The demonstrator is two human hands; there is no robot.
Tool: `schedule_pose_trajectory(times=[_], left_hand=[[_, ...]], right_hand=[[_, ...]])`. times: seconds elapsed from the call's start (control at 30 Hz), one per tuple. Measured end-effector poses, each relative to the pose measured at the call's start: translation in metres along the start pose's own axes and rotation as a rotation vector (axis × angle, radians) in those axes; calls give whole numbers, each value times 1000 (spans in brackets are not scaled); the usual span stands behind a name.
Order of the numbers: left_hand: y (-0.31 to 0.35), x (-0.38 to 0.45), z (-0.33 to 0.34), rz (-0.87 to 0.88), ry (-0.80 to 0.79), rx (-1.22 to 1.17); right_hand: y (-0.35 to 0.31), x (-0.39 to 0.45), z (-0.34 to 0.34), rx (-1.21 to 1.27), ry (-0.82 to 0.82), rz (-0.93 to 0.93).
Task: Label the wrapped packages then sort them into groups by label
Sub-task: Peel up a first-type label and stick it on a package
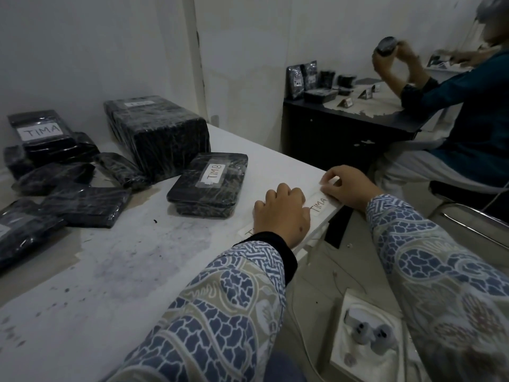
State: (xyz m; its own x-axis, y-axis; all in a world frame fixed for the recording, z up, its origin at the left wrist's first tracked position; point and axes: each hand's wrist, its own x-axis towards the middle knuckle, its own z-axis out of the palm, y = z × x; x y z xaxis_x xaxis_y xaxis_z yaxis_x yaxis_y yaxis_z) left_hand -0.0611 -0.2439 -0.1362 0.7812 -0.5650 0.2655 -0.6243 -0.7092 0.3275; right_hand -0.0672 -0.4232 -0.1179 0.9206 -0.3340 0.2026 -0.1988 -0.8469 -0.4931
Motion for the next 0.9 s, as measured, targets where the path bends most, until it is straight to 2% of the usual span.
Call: schedule_pose_trajectory(times=[0.23, 0.43, 0.63, 0.7, 0.9], left_hand=[[0, 0, 1, 0, 8, 8], [1, 0, 2, 1, 12, 22], [1, -1, 1, -5, 3, 21], [1, 0, 1, -7, -5, 21], [2, 5, 1, -2, -49, 43]], right_hand=[[-2, -8, 3, 106, 74, -13], [-9, 0, 12, -129, 109, -45], [-8, 2, 12, -250, -16, 44], [-2, 1, 7, -163, -55, 35], [3, -7, 2, 414, -55, 191]])
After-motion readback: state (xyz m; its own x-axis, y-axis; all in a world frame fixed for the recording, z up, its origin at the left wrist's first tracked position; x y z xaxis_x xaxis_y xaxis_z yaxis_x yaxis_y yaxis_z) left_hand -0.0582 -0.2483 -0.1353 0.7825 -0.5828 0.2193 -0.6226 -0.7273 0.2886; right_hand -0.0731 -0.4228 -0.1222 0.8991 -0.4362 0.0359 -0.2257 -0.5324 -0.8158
